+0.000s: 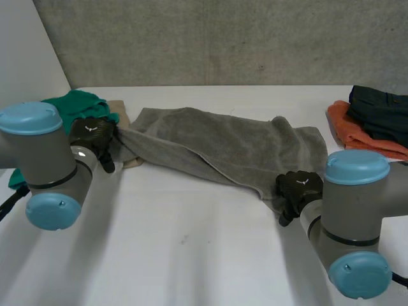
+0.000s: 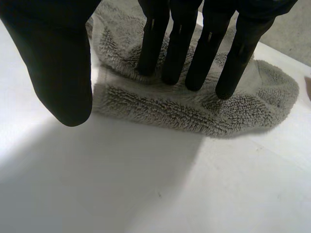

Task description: Fold the laundry.

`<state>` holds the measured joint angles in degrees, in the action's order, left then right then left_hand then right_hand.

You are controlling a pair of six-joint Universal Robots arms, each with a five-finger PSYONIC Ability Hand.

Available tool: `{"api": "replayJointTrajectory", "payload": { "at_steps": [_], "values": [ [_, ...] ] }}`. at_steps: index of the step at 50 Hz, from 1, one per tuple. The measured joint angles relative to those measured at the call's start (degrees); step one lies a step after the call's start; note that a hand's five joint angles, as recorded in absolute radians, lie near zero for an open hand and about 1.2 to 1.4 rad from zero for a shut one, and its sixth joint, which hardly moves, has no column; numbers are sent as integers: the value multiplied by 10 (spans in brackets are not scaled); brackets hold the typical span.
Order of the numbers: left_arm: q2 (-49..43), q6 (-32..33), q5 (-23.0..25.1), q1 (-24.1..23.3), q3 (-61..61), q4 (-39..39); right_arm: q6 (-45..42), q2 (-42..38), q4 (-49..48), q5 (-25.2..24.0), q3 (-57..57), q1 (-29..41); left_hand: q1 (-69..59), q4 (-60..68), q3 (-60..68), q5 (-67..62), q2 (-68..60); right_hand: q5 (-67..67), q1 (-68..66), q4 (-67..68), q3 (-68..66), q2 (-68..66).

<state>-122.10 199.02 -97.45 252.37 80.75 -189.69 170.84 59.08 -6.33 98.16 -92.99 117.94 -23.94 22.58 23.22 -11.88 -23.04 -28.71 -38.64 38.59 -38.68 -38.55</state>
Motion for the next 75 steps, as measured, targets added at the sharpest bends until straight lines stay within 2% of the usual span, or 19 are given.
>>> {"api": "replayJointTrajectory", "payload": {
  "at_steps": [3, 5, 8, 13, 19, 25, 30, 34, 36, 47, 48, 50, 62, 69, 72, 73, 75],
  "values": [
    [-2, -4, 1, 2, -3, 2, -9, -10, -17, 2, 3, -1, 0, 0, 0, 0, 0, -90, -97, 95, -95, -98],
    [-3, -7, 1, 2, -5, 4, -14, -14, -29, 2, 3, -4, 0, 1, 1, -2, -1, -199, -210, 205, -210, -216],
    [-4, -9, 0, 3, -9, 8, -18, -13, -46, 1, 2, -11, -2, 23, 15, -32, -16, -281, -244, 292, -287, -287],
    [-5, -11, -1, 5, -11, 15, -20, 1, -57, -3, -3, -22, -2, 31, 19, -38, -21, -287, -244, 299, -292, -287],
    [-3, -14, -2, 8, -12, 21, -32, 43, -50, -42, -11, -64, -2, 31, 19, -39, -21, -290, -244, 299, -292, -287],
    [5, -23, 3, 17, -8, 32, -102, 79, 24, -117, -11, -115, -109, 117, 108, -123, -109, -292, -244, 299, -292, -287],
    [9, -32, 20, 24, -4, 49, -195, 101, 112, -186, -9, -153, -199, 205, 201, -209, -203, -292, -244, 300, -292, -287],
    [4, -34, 28, 27, -5, 60, -228, 104, 139, -210, -9, -165, -294, 299, 291, -303, -296, -292, -244, 301, -292, -287],
    [2, -35, 30, 28, -5, 64, -235, 103, 144, -216, -8, -168, -302, 313, 304, -316, -308, -292, -244, 301, -292, -287],
    [-2, -37, 32, 35, -3, 80, -223, 89, 129, -220, 1, -180, -197, 214, 210, -221, -206, -292, -244, 301, -292, -287],
    [-1, -36, 32, 36, -2, 80, -219, 87, 127, -219, 4, -182, -123, 144, 138, -152, -137, -292, -244, 301, -292, -287],
    [-1, -36, 32, 37, 0, 79, -215, 85, 125, -219, 7, -184, -68, 91, 89, -98, -88, -292, -244, 301, -292, -287],
    [-13, -36, 39, 33, 5, 80, -209, 79, 123, -217, 19, -188, 7, -2, -3, 1, 2, -292, -244, 301, -292, -287],
    [-22, -42, 69, 30, -2, 80, -209, 80, 125, -215, 24, -199, -1, 11, 6, -20, -9, -292, -244, 301, -292, -287],
    [-39, -41, 85, 24, -18, 79, -209, 85, 127, -214, 28, -209, -64, 72, 64, -80, -64, -292, -244, 301, -292, -287],
    [-44, -41, 86, 23, -22, 80, -209, 87, 127, -215, 28, -212, -211, 201, 192, -206, -194, -292, -244, 301, -292, -287],
    [-57, -36, 82, 19, -35, 80, -209, 92, 131, -215, 31, -220, -344, 322, 323, -325, -328, -292, -244, 301, -292, -287]
  ]
}}
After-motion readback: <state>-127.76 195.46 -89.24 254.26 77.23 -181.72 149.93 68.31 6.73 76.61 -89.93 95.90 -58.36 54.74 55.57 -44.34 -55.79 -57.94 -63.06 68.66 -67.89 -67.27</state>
